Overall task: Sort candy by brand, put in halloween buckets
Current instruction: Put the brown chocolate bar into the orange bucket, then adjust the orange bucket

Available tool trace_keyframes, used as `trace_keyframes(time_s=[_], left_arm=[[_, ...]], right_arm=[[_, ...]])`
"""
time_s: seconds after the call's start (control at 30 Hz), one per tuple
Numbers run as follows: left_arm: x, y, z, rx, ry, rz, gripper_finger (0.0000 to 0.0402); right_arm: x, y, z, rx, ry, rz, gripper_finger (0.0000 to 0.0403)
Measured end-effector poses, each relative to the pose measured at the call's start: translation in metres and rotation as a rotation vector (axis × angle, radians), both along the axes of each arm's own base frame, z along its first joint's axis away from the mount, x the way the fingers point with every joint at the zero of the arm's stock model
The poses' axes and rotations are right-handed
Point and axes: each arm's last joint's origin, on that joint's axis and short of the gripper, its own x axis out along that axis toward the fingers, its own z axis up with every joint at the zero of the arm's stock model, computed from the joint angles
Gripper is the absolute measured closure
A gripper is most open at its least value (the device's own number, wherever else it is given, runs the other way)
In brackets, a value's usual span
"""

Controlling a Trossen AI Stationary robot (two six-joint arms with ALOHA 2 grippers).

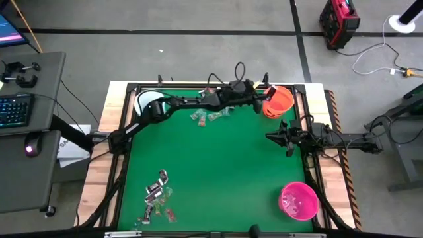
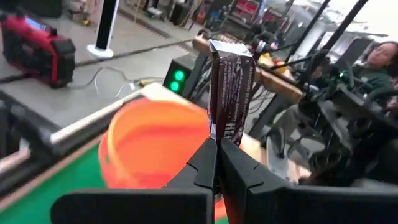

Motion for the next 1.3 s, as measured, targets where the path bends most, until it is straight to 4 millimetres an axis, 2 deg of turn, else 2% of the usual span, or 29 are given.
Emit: trace_keyframes(time_s=[0.13, 0.37, 0.47, 0.63, 0.87, 0.93, 1.0, 1.13, 1.17, 1.23, 1.3], left_arm=[[0.008, 0.004, 0.005, 0.029, -0.014, -0.001, 0.0401], [0.017, 0.008, -0.018, -0.011, 0.098, -0.015, 0.0401], [0.017, 0.01, -0.02, -0.01, 0.105, 0.032, 0.0392], [0.017, 0.011, -0.013, 0.07, 0.075, 0.07, 0.0356], [0.018, 0.01, -0.013, 0.091, 0.077, 0.046, 0.0279], [0.016, 0.009, -0.006, 0.061, 0.082, 0.015, 0.0262], [0.01, 0.013, 0.009, 0.039, 0.081, -0.07, 0.0252], [-0.022, 0.029, 0.075, -0.003, 0.092, -0.221, 0.025], [-0.034, 0.033, 0.094, 0.001, 0.104, -0.25, 0.0254], [-0.056, 0.037, 0.116, 0.024, 0.188, -0.286, 0.0275], [-0.075, 0.036, 0.124, 0.04, 0.316, -0.307, 0.0317]], right_arm=[[0.0, 0.0, 0.0, 0.0, 0.0, 0.0, 0.0368], [0.0, 0.0, 0.0, 0.0, 0.0, 0.0, 0.0368], [0.0, 0.0, 0.0, 0.0, 0.0, 0.0, 0.0368], [0.0, 0.0, 0.0, 0.0, 0.0, 0.0, 0.0368], [0.0, 0.0, 0.0, 0.0, 0.0, 0.0, 0.0368], [0.0, 0.0, 0.0, 0.0, 0.0, 0.0, 0.0368], [0.0, 0.0, 0.0, 0.0, 0.0, 0.0, 0.0368], [0.0, 0.0, 0.0, 0.0, 0.0, 0.0, 0.0368], [0.0, 0.0, 0.0, 0.0, 0.0, 0.0, 0.0368], [0.0, 0.0, 0.0, 0.0, 0.0, 0.0, 0.0368], [0.0, 0.0, 0.0, 0.0, 0.0, 0.0, 0.0368]])
